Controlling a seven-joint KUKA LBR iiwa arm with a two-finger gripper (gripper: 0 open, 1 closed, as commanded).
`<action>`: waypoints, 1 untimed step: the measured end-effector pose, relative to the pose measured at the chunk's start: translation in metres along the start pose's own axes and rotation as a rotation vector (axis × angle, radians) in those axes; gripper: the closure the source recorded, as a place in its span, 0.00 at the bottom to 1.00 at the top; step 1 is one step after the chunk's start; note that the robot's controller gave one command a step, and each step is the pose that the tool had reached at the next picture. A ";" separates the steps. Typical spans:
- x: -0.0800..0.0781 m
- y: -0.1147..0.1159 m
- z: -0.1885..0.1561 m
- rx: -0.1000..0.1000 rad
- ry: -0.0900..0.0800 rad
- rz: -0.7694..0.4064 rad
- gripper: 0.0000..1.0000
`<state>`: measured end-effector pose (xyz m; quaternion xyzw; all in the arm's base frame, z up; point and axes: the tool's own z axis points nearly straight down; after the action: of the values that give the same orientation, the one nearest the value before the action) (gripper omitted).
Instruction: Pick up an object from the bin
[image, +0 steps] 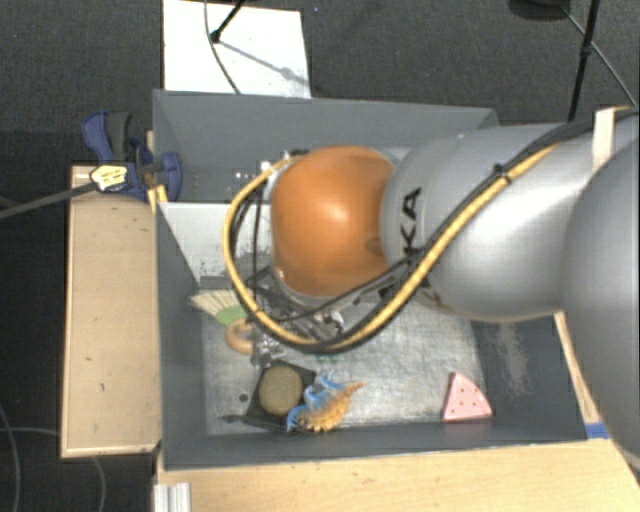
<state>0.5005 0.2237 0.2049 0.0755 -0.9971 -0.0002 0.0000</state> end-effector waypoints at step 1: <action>0.010 -0.008 0.013 -0.001 -0.004 -0.025 1.00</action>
Offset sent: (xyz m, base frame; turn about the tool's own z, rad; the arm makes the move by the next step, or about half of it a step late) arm 0.0155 0.0146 -0.0217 -0.0530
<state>0.4923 0.2145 0.1916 0.0882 -0.9961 -0.0008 -0.0020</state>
